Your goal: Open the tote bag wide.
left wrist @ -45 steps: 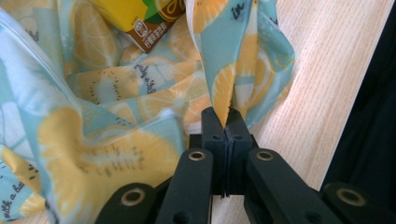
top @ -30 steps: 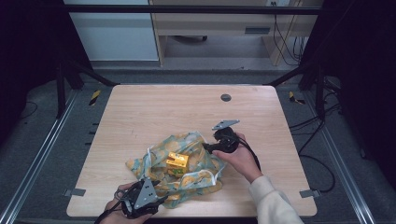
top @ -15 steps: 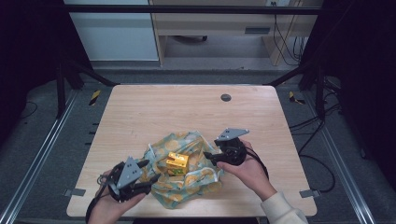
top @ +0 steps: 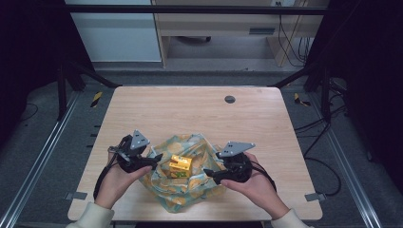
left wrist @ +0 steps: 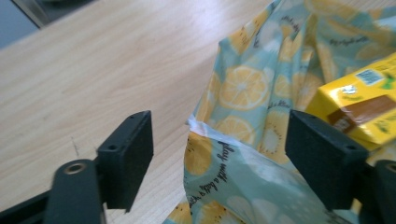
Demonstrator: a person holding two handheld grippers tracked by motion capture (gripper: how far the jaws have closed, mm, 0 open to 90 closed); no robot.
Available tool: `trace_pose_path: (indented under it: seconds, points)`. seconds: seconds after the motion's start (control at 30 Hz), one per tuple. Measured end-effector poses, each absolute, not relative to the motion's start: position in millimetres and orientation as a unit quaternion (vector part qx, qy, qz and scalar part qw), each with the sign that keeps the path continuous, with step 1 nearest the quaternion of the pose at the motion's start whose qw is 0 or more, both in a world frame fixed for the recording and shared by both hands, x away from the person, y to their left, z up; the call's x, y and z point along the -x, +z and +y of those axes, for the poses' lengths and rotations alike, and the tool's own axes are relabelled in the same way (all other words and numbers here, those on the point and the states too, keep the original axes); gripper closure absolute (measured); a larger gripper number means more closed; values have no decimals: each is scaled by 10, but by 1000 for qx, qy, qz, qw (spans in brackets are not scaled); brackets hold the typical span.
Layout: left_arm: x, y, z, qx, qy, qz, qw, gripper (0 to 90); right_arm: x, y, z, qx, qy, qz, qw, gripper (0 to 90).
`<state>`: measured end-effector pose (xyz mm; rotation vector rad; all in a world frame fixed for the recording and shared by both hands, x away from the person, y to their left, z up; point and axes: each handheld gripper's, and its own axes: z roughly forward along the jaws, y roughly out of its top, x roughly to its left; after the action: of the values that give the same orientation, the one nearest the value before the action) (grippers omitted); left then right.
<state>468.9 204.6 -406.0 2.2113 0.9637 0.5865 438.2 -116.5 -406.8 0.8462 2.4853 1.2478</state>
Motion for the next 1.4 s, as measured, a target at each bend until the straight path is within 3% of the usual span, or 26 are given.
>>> trace_pose_path:
  seconds: [0.1,0.2,0.27,0.43,0.5,0.57,1.03,1.2,1.27,1.4]
  points:
    - [-4738,-4189,2023,-848,217,374,307,219,-4336,-4149,-1136,-286,418,856,102,251]
    - [-4714,-4301,2011,-854,208,370,301,368,-4304,-4316,-1124,-282,401,867,90,305]
    - [-4676,-4362,2009,-857,209,366,295,465,-4285,-4405,-1127,-276,389,875,84,389]
    - [-4601,-4433,2041,-859,222,355,294,758,-4211,-4561,-1136,-252,368,893,65,750]
    - [-4574,-4467,2060,-861,233,350,286,827,-4179,-4591,-1154,-247,365,896,59,863]
    - [-4569,-4516,2085,-864,231,349,280,856,-4143,-4637,-1187,-244,361,899,52,897]
    - [-4644,-4691,2216,-867,259,354,235,878,-4054,-4888,-1262,-242,320,915,33,900]
    - [-4618,-4703,2250,-866,245,362,241,875,-4040,-4894,-1262,-244,322,914,40,900]
    - [-4592,-4682,2265,-860,242,367,257,848,-4032,-4888,-1271,-239,331,912,44,836]
    - [-4523,-4582,2305,-839,250,380,299,644,-3987,-4778,-1311,-243,354,900,69,579]
